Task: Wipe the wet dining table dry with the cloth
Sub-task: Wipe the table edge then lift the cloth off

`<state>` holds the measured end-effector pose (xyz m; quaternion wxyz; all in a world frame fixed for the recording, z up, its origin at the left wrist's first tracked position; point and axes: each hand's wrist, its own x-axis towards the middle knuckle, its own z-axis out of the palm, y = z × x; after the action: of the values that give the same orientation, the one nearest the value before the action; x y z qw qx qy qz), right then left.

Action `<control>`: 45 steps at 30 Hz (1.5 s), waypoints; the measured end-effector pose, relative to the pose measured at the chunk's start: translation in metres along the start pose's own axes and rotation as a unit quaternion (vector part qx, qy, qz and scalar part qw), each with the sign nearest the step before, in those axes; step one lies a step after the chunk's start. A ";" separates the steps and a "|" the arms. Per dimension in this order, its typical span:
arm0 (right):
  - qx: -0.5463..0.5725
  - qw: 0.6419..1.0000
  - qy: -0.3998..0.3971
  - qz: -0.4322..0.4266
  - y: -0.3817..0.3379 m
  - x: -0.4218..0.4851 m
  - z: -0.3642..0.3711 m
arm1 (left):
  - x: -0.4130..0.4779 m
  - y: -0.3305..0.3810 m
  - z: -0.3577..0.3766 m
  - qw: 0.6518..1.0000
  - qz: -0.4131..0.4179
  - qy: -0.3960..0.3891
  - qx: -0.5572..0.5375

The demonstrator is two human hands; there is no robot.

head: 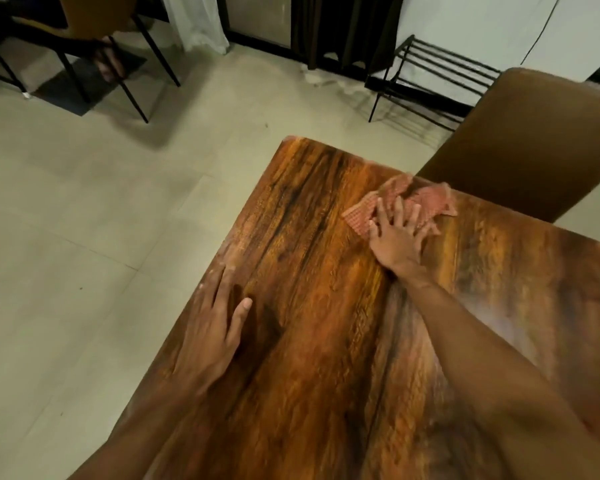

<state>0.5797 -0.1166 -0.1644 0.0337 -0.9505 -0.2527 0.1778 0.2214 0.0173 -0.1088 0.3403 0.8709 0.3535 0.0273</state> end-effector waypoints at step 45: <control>0.051 0.983 0.001 0.176 -0.009 -0.495 0.153 | -0.208 -0.100 -0.054 0.998 0.048 -0.015 -0.048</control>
<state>0.1204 -0.3569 -0.1475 0.0505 -0.9772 -0.0724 0.1931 -0.0097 -0.0315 -0.0882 0.3855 0.8697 0.3046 0.0471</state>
